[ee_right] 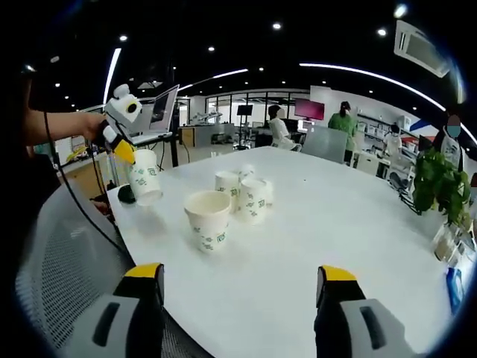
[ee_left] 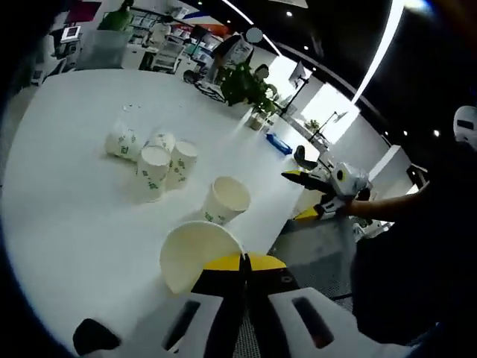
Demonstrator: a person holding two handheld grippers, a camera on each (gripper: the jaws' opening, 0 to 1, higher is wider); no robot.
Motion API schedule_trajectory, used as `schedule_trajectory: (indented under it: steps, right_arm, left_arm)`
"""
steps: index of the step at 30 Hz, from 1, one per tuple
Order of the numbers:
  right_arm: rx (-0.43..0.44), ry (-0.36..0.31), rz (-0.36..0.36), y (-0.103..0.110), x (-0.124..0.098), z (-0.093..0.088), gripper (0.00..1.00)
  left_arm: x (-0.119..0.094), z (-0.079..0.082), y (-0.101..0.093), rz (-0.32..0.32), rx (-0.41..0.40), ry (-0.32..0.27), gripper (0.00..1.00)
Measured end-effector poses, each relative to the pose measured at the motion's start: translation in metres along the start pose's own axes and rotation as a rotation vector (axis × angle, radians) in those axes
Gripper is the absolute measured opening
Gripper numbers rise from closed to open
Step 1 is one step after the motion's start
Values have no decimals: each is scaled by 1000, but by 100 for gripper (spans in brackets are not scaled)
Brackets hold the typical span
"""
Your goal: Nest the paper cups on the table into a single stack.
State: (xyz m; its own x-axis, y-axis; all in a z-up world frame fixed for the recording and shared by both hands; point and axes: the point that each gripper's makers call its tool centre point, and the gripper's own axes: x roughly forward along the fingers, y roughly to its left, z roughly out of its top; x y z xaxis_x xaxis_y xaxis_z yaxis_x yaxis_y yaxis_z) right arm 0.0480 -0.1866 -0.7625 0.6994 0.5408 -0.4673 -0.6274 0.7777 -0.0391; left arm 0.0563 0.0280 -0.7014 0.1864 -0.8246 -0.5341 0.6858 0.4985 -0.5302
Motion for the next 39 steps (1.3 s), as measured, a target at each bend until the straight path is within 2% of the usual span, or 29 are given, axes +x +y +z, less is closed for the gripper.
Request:
schedule_trajectory:
  steps: [5, 17, 31, 39]
  right_arm:
    - [7, -5, 8, 2, 0, 1, 86]
    - [10, 1, 19, 3, 1, 0, 87]
    - [10, 4, 5, 0, 0, -2, 86]
    - [9, 4, -4, -1, 0, -1, 85]
  left_arm:
    - [6, 6, -5, -7, 21, 6, 0]
    - [26, 35, -25, -30, 103, -19, 0]
    - [48, 57, -27, -32, 164, -17, 0]
    - [62, 64, -28, -25, 183, -14, 0]
